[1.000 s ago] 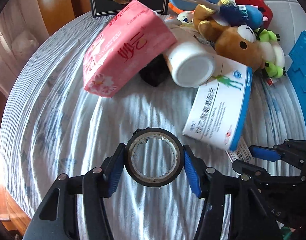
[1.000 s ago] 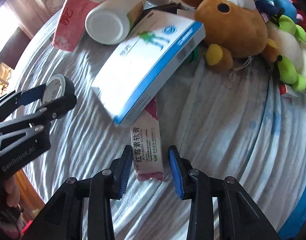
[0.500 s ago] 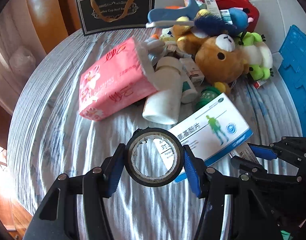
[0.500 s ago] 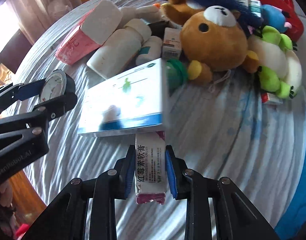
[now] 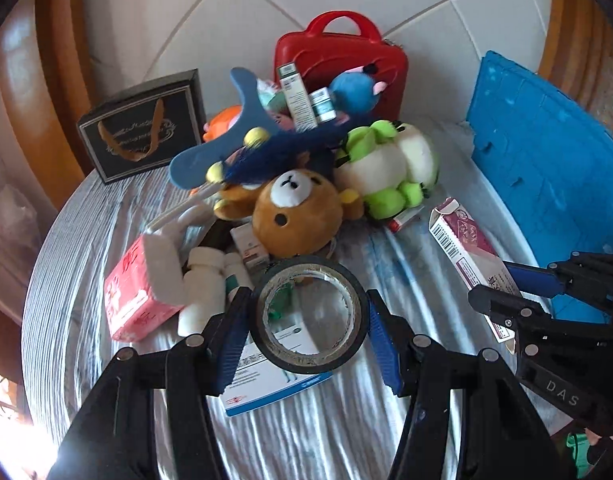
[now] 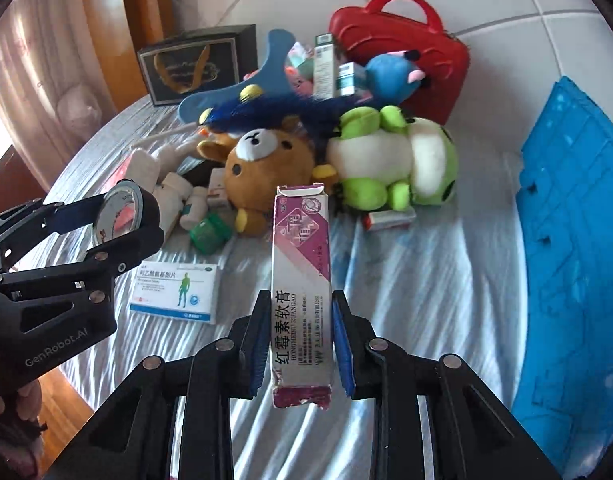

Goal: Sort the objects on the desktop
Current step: 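Grasp the red-white ointment tube with the right gripper while the left holds the tape, then carry the tape roll and ointment tube in both grippers over the blue bin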

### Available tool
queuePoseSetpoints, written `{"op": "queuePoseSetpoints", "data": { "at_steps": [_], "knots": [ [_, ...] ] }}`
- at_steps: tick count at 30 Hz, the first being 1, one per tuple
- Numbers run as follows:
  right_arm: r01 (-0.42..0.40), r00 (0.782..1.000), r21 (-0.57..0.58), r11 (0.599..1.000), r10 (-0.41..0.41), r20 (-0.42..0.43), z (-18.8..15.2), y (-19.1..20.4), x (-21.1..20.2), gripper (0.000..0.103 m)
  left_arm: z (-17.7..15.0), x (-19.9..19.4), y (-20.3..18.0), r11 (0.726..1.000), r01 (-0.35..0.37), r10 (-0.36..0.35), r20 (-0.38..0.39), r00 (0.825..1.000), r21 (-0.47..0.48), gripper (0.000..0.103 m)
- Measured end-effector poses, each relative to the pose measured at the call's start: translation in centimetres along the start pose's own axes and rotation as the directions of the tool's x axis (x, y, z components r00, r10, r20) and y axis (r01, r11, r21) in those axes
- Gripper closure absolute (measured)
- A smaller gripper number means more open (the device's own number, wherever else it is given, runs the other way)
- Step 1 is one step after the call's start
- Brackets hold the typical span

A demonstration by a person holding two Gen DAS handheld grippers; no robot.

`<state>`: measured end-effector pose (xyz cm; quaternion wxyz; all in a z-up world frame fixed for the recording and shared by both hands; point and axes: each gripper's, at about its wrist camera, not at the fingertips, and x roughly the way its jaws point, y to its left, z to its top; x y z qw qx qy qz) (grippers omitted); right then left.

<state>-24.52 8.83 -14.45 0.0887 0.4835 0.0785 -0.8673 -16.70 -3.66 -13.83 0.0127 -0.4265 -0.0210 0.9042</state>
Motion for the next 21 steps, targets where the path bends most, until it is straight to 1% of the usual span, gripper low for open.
{"op": "queuePoseSetpoints", "data": {
  "at_steps": [5, 9, 13, 16, 19, 21],
  "knots": [
    [0.052, 0.995, 0.065, 0.996, -0.058, 0.079, -0.4, -3.7, -3.5, 0.075, 1.9, -2.1, -5.1, 0.995, 0.044, -0.049, 0.053, 0.997, 0.09, 0.048],
    [0.103, 0.982, 0.131, 0.986, -0.122, 0.145, -1.2, -7.1, -7.0, 0.075, 3.6, -4.1, -9.5, 0.983, 0.081, -0.099, 0.108, 0.989, 0.162, 0.048],
    [0.156, 0.959, 0.189, 0.97, -0.195, 0.204, -2.0, -10.5, -10.5, 0.075, 5.6, -6.0, -14.5, 0.966, 0.117, -0.156, 0.158, 0.975, 0.231, 0.048],
    [0.201, 0.937, 0.227, 0.953, -0.255, 0.241, -2.5, -13.0, -13.0, 0.075, 7.0, -7.2, -18.3, 0.95, 0.149, -0.205, 0.185, 0.961, 0.275, 0.048],
    [0.237, 0.911, 0.274, 0.932, -0.312, 0.271, -3.0, -15.7, -15.3, 0.075, 8.4, -8.2, -22.2, 0.936, 0.16, -0.235, 0.219, 0.947, 0.313, 0.048],
    [0.262, 0.892, 0.303, 0.916, -0.35, 0.286, -3.4, -17.6, -16.8, 0.075, 9.2, -8.9, -24.8, 0.928, 0.173, -0.261, 0.244, 0.934, 0.33, 0.048]
  ]
}}
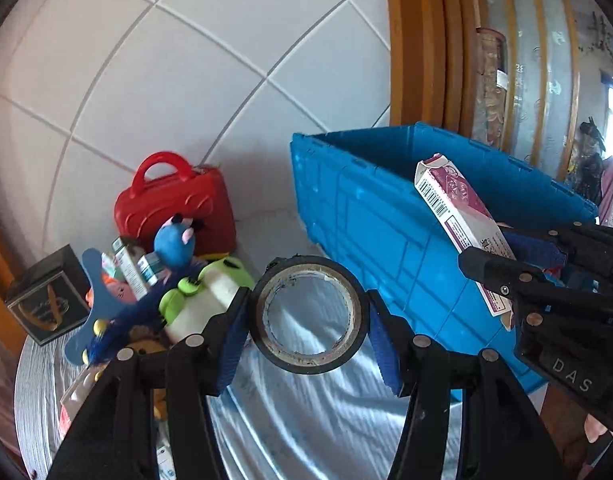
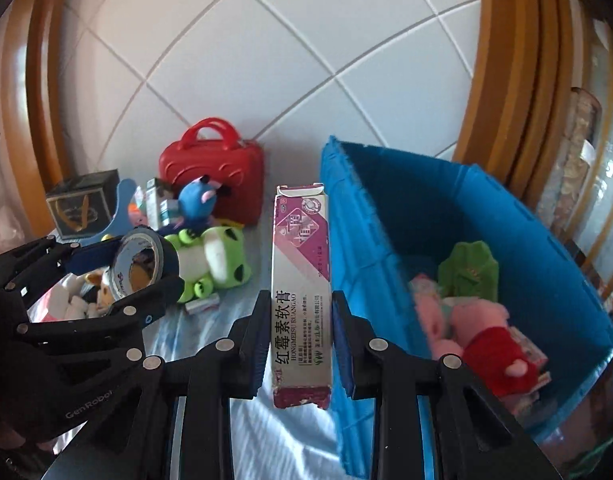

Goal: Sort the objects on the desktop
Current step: 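Carry the tape roll and ointment tube in both grippers over the blue bin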

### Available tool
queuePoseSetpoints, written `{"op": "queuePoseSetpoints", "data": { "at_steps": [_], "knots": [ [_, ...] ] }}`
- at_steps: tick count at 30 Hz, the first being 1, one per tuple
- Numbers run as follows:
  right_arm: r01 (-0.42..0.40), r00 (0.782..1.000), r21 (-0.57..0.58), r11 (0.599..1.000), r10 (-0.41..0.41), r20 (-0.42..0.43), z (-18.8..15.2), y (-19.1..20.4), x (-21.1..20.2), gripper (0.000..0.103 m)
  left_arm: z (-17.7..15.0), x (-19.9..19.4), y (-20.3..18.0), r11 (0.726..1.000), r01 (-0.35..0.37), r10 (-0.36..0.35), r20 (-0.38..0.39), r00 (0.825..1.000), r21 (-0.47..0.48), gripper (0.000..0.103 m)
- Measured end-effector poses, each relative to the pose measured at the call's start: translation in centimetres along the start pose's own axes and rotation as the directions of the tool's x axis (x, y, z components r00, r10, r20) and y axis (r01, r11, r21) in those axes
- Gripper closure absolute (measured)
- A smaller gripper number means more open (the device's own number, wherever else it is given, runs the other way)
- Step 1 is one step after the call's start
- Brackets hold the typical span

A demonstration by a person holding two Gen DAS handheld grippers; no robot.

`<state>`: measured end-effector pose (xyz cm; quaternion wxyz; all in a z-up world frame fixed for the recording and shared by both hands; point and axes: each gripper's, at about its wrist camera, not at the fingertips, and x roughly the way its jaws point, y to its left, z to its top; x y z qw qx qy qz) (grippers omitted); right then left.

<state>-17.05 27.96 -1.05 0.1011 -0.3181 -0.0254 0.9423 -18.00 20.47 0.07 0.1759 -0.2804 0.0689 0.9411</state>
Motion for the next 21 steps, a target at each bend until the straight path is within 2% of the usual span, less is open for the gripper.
{"op": "queuePoseSetpoints", "data": {
  "at_steps": [5, 8, 15, 21],
  "knots": [
    [0.078, 0.995, 0.059, 0.995, -0.081, 0.052, 0.6, -6.1, -1.4, 0.075, 3.1, 0.6, -5.8, 0.999, 0.041, -0.043, 0.06, 0.997, 0.033, 0.048],
    [0.12, 0.991, 0.089, 0.989, -0.125, 0.052, 0.1, -9.6, -1.8, 0.075, 4.3, 1.3, -9.3, 0.996, 0.073, -0.077, 0.071, 0.994, 0.055, 0.048],
    [0.208, 0.978, 0.148, 0.967, -0.211, 0.003, -2.0, -16.8, -1.7, 0.075, 5.9, 4.0, -17.0, 0.981, 0.157, -0.161, 0.029, 0.986, 0.115, 0.048],
    [0.246, 0.969, 0.184, 0.952, -0.242, -0.044, -3.6, -21.0, -1.2, 0.075, 6.5, 5.5, -20.6, 0.969, 0.194, -0.195, -0.005, 0.981, 0.154, 0.048]
  ]
}}
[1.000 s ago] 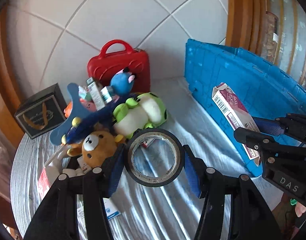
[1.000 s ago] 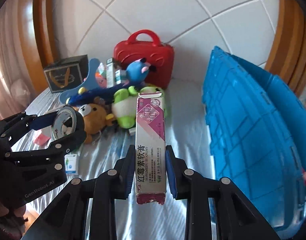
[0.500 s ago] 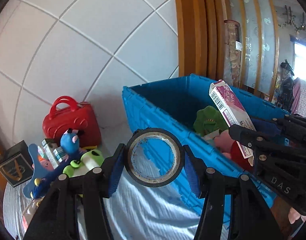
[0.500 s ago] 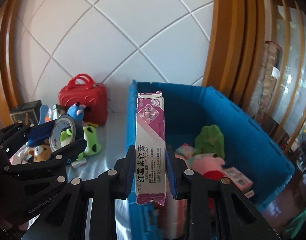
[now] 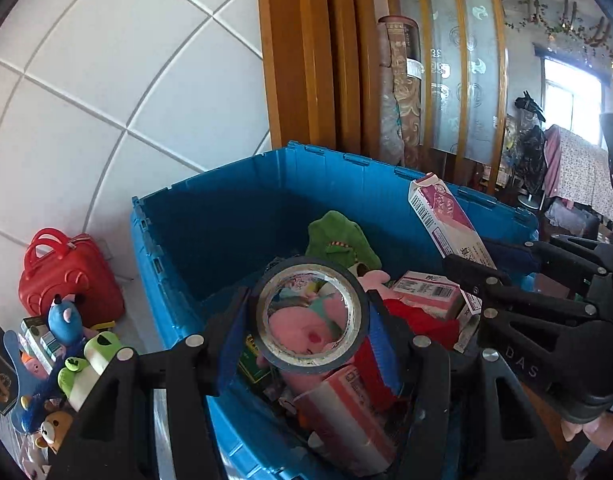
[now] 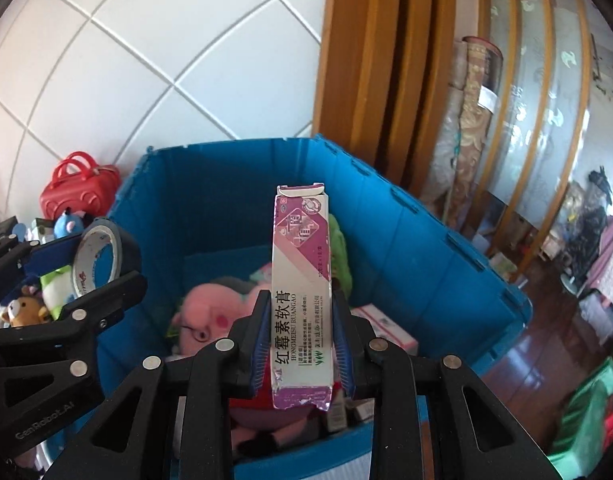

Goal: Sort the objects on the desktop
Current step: 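Carry the tape roll and ointment tube in both grippers over the blue bin, then open both grippers to drop the tape roll and tube into the bin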

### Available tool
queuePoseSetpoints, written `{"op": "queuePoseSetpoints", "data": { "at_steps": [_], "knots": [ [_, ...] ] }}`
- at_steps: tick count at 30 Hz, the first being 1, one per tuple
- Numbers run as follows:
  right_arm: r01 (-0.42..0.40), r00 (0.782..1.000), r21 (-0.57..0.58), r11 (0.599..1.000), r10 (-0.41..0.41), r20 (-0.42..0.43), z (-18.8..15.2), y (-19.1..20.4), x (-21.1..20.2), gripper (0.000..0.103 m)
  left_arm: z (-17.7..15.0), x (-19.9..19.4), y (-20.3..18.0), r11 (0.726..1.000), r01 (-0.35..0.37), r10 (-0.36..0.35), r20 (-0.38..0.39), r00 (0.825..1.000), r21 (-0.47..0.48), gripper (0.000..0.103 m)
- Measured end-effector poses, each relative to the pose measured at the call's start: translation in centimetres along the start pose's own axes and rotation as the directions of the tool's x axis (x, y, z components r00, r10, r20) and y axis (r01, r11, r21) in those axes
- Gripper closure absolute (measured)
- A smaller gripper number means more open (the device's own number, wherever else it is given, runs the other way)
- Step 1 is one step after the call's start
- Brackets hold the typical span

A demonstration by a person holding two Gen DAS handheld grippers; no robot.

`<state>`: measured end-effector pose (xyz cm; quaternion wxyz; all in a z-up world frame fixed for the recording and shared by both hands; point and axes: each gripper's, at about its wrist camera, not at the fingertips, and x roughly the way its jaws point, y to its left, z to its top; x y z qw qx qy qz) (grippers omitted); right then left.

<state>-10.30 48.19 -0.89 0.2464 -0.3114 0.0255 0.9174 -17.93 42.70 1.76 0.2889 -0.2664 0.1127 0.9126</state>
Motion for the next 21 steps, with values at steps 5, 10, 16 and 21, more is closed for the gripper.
{"op": "queuePoseSetpoints", "data": {
  "at_steps": [5, 10, 16, 21],
  "knots": [
    [0.007, 1.0, 0.012, 1.0, -0.007, -0.019, -0.2, -1.5, 1.1, 0.075, 0.3, 1.1, -0.6, 1.0, 0.019, -0.018, -0.029, 0.999, 0.009, 0.048],
    [0.03, 0.999, 0.025, 0.999, -0.029, -0.034, -0.2, -2.1, 1.9, 0.073, 0.3, 1.7, -0.3, 0.999, 0.04, -0.04, -0.054, 0.998, 0.003, 0.048],
    [0.045, 0.998, 0.041, 0.998, -0.044, -0.033, -0.5, -2.6, 1.8, 0.035, -0.1, 1.1, -0.2, 0.999, 0.045, -0.045, -0.037, 0.998, 0.006, 0.023],
    [0.066, 0.998, 0.053, 0.996, -0.065, -0.02, -0.7, -2.9, 0.8, 0.007, -0.5, 0.2, 0.1, 0.999, 0.049, -0.05, -0.028, 0.998, -0.005, 0.022]
  ]
}}
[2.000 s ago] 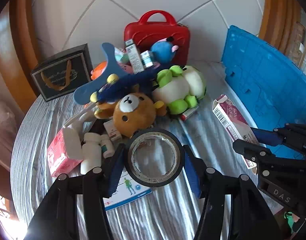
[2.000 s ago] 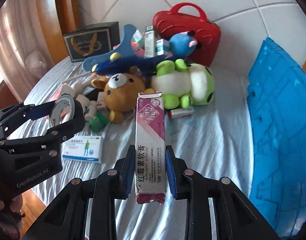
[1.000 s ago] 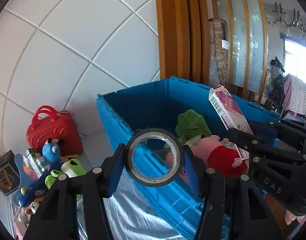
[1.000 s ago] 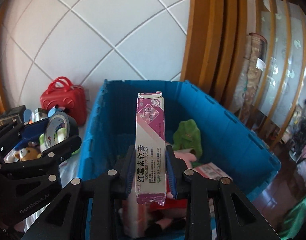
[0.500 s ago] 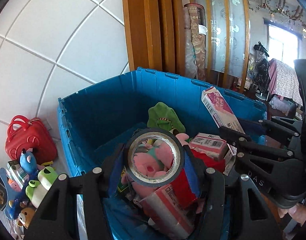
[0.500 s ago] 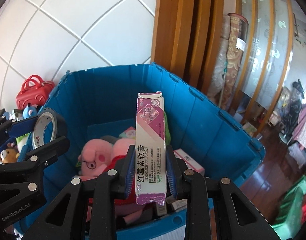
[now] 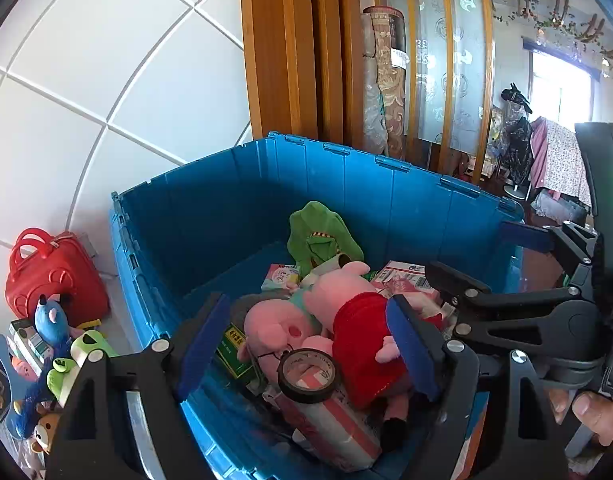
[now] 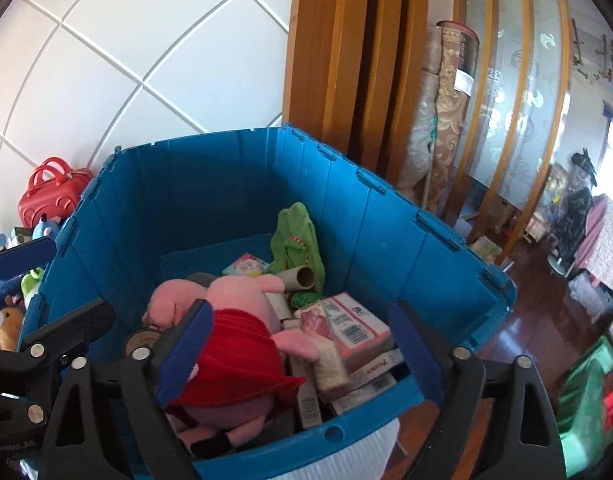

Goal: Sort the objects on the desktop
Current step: 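Open both grippers to drop the tape roll and tube into the bin, then withdraw both open grippers from the bin back to the table pile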

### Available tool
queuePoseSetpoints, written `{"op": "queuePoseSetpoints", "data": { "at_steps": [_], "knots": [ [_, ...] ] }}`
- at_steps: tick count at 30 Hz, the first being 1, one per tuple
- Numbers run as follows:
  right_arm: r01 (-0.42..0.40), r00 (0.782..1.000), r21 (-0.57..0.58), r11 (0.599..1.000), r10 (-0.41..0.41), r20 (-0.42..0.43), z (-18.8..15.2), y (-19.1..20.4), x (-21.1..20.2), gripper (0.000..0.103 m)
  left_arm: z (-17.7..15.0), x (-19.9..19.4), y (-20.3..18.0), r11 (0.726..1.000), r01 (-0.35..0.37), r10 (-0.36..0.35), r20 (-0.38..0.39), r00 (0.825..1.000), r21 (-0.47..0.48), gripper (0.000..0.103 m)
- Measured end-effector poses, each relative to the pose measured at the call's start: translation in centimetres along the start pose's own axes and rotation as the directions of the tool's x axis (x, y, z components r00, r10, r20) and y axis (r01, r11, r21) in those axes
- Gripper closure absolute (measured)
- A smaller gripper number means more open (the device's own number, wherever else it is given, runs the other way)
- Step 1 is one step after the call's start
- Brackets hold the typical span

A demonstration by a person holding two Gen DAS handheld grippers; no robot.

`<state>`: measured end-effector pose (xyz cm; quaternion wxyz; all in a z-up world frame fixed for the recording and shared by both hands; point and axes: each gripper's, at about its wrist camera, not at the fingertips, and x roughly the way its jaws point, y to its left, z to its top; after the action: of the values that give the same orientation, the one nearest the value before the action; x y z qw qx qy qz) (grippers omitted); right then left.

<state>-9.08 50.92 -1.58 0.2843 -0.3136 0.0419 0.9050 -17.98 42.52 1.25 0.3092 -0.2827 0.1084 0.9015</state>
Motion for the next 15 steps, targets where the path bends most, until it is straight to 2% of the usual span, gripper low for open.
{"op": "queuePoseSetpoints", "data": {
  "at_steps": [3, 9, 15],
  "knots": [
    [0.012, 1.0, 0.008, 1.0, -0.012, 0.011, -0.1, -0.1, -1.0, 0.0, -0.3, -0.8, 0.3, 1.0, -0.002, 0.002, 0.005, 1.0, -0.006, 0.022],
    [0.011, 0.999, 0.022, 1.0, -0.012, 0.031, -0.4, 0.2, -3.3, 0.0, -1.4, -3.0, 1.4, 1.0, -0.011, 0.012, 0.021, 1.0, -0.027, 0.021],
    [-0.019, 0.998, 0.001, 1.0, 0.019, 0.067, -0.4, 2.6, -5.7, 0.0, -3.1, -6.3, 4.0, 0.997, -0.04, 0.043, 0.052, 0.998, -0.063, 0.021]
  ]
}}
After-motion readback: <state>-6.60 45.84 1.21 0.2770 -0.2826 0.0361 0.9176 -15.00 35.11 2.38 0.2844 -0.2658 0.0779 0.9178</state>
